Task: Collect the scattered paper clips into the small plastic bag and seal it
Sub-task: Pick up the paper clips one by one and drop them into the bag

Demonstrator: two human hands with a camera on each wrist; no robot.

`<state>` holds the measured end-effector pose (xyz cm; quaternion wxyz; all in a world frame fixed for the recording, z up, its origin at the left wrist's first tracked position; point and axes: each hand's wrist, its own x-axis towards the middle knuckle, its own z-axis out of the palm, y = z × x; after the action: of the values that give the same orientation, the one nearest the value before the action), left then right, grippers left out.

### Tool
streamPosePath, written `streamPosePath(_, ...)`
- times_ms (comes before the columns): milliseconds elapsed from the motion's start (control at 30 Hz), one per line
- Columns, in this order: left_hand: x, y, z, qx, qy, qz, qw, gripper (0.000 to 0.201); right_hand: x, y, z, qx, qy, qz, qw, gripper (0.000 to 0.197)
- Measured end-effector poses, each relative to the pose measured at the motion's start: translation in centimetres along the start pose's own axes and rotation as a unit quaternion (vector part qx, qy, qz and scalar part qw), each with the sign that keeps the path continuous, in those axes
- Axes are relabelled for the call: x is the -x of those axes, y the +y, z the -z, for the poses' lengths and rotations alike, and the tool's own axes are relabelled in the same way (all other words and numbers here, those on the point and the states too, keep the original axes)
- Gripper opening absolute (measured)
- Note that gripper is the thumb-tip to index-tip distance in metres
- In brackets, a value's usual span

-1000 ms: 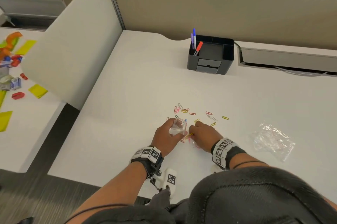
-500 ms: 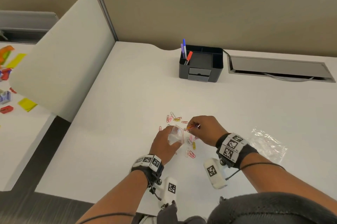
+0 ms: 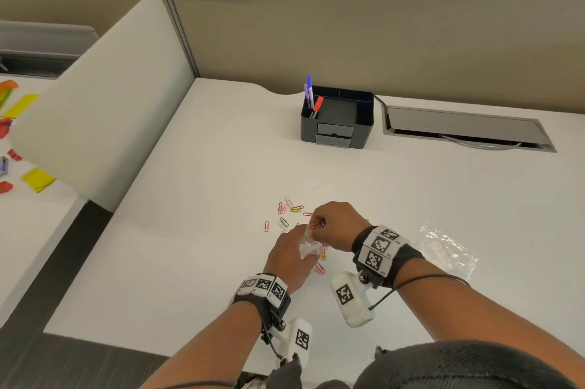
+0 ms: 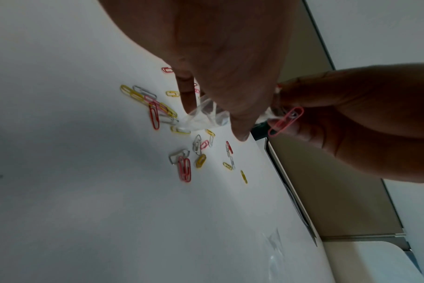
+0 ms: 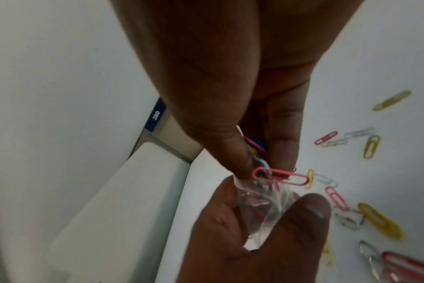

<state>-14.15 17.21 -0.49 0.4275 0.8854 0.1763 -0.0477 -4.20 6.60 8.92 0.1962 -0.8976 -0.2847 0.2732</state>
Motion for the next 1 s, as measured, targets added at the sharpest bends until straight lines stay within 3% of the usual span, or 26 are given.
streamPosePath(300,1.3,0.6,-0.7,-0.002,-0.008,0.009,1.0,0.05,1.1,0.4,0.4,-0.096,-0.028,-0.045,0.994,0.027)
streamPosePath(533,1.3,0.5,-1.3,0.023,-0.004,0.031,0.999,0.048,1.8,0.7,-0.1,-0.007,-0.018,-0.024,1.0,0.03)
streamPosePath(633,1.4,0.4,-1.1,0.037,0.012,0.022,0.999,0.039,2.0,0.9,-0.3,0.004,-0.004,-0.02,1.0,0.03)
streamPosePath(800,1.4,0.5,-1.1,0.044,0.01,0.025,0.999,0.043,1.8,0.6,-0.7,-0.002,0.009,-0.011,1.0,0.033)
streamPosePath(1000,1.3,0.4,-1.0,0.042,-0.01,0.023,0.999,0.056,1.6,0.5,-1.2,-0.026,0.041,0.006,0.999,0.016)
